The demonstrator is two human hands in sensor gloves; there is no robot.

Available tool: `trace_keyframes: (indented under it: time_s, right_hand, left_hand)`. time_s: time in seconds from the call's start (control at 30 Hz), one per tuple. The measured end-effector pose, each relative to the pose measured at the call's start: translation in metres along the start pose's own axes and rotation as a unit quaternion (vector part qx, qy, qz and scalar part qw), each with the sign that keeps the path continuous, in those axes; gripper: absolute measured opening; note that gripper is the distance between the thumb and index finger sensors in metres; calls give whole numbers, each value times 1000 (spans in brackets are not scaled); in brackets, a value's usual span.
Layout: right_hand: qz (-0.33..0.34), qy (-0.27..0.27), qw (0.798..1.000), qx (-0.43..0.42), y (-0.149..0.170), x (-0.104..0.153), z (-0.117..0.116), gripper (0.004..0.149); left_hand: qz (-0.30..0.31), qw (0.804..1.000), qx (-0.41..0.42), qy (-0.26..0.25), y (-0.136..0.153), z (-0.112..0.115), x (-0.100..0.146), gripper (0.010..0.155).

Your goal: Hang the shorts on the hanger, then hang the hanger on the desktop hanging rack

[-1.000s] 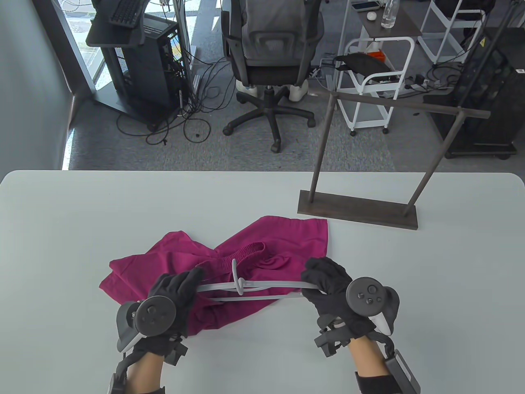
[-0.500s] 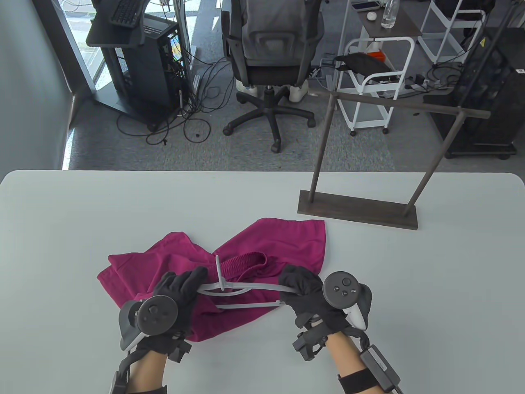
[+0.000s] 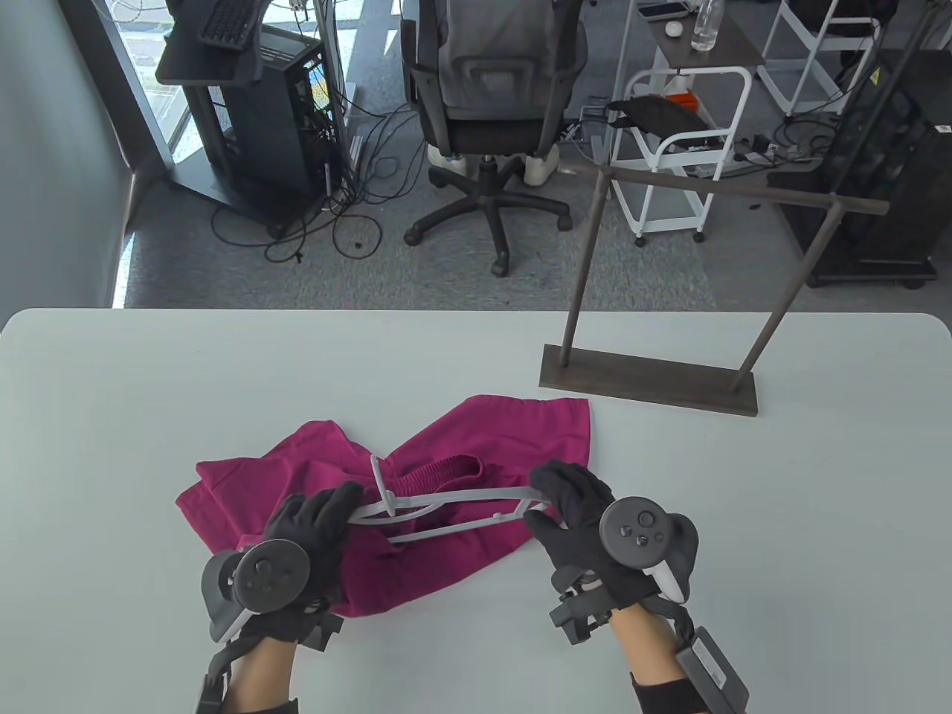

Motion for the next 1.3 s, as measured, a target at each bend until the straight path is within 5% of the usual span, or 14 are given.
trace_keyframes:
  time_s: [0.13, 0.23, 0.4, 0.5, 0.7, 0.87, 1.1, 1.3]
  right_hand:
    - [24, 29, 999, 35, -28, 1, 18, 57]
    - [28, -17, 996, 79, -45, -8, 15, 52]
    - [-24, -167, 952, 255, -58, -48, -32, 54]
    - [-47, -196, 920, 336, -55, -68, -63, 58]
    - [-85, -225, 908, 343, -39, -108, -114, 80]
    - [-97, -241, 905, 336, -27, -126, -136, 78]
    - [-116, -259, 897, 338, -12, -135, -143, 57]
    - [-114, -231, 895, 365, -8, -129, -123, 48]
  left_hand:
    - [-17, 999, -3, -27, 4, -5, -2, 58]
    - [-33, 999, -2, -43, 9, -9, -2, 58]
    - [-66, 996, 4, -67, 17, -14, -3, 58]
    - [-69, 995, 1, -67, 18, -14, -3, 58]
    - [-80, 994, -6, -76, 19, -15, -3, 58]
    - [-85, 994, -4, -76, 20, -15, -3, 58]
    - [-89, 993, -2, -77, 23, -18, -3, 58]
    - [-91, 993, 4, -76, 27, -19, -3, 57]
Point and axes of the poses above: the tracker on the back of each hand, its own y axis roughly to the little-finger side, its own x axis roughly from the fingertips to the wrist, z = x × y, the point moved 2 cm from there along -x, roughly from the wrist to the fingertips, and after that the axes turned 14 degrees about -y, right-handed, at the moved point
